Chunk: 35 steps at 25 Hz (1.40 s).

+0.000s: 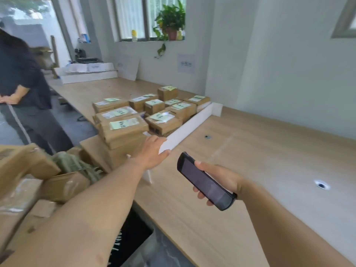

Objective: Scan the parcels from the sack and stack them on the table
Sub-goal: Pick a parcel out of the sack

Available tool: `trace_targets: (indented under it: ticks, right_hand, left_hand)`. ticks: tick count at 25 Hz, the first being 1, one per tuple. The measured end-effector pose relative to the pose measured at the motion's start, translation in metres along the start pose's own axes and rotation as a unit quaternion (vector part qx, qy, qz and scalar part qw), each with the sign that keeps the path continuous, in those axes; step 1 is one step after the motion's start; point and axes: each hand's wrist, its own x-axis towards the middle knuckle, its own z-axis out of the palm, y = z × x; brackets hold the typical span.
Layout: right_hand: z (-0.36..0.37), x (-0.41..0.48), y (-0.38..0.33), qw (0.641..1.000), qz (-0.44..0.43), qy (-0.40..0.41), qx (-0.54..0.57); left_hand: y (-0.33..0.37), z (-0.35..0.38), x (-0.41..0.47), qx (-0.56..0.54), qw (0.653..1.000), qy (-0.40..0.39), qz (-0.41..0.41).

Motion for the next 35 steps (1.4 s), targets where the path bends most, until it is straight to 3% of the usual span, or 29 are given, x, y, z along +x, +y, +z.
trace_targets:
  ticks: [7, 16, 20, 28, 35]
  right_hand:
    - [-0.087, -0.089, 0.077, 0.991, 0.026, 0.107, 0.07]
    - [-0.134, -0.157, 0.163, 0.968, 0.049, 0.167, 0.18]
    - [-0.135, -0.158, 0.202, 0.951, 0.076, 0.173, 0.245]
    - [-0.125, -0.129, 0.266, 0.874, 0.071, 0.221, 0.428]
    - [-0.118, -0.099, 0.289, 0.863, 0.126, 0.306, 0.382]
  left_hand:
    - [0.147, 0.058, 0.008, 0.055, 0.993, 0.014, 0.103]
    - [0.275, 0.088, 0.003, 0.071, 0.98, 0.014, 0.184]
    - [0.301, 0.094, -0.005, 0.075, 0.977, 0.014, 0.198]
    - [0.309, 0.089, -0.011, 0.093, 0.969, 0.043, 0.226]
    - [0.299, 0.083, -0.005, 0.108, 0.969, 0.05, 0.217]
